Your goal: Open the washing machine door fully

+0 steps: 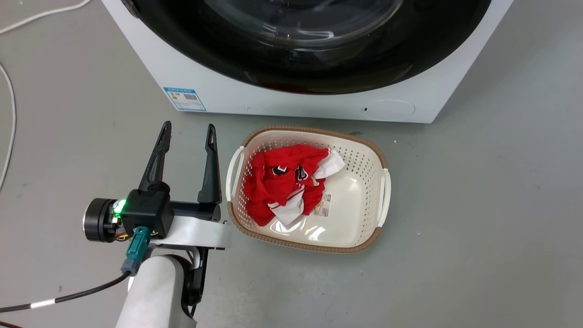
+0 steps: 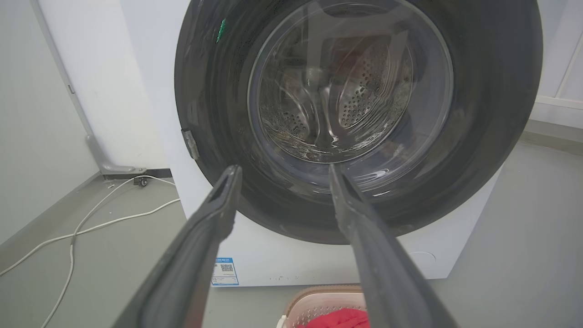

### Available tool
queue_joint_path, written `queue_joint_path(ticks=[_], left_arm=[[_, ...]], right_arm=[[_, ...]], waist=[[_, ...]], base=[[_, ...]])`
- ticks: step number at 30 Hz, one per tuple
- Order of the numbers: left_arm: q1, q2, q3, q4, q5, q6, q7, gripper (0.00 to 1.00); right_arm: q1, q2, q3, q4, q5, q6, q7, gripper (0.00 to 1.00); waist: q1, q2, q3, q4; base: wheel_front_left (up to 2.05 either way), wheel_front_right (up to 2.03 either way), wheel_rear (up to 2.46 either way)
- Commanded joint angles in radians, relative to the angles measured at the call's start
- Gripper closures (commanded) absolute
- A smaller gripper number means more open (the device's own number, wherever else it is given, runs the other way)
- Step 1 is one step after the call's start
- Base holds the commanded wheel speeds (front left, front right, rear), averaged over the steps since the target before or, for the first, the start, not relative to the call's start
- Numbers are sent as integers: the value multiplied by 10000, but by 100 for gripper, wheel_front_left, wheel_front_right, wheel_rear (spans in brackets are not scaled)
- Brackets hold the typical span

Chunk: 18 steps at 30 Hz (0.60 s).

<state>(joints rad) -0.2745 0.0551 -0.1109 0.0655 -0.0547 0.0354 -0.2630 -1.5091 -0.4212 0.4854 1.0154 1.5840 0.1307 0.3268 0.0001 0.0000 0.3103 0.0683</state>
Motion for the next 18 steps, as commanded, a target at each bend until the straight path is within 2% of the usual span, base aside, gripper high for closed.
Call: queue_joint_path(ticks=[1,7,18], left_arm=[[-122,-17,2,-42,0,5,-25,0],[-294,-27,-44,-150,-28,-17,-25,0],[-638,-46,-215,-221,-78,75,-25,0]], right_arm=[[-324,82,149,286,-103,0,248,100],[-1404,697,932,1358,-714,0,1418,100],[-1732,1267,1401,1999,-1116,0,2160,100]], waist=[[-1,0,181,75],[-1,0,647,182],[-1,0,1170,318]], base=[[0,0,0],[0,0,0],[0,0,0]])
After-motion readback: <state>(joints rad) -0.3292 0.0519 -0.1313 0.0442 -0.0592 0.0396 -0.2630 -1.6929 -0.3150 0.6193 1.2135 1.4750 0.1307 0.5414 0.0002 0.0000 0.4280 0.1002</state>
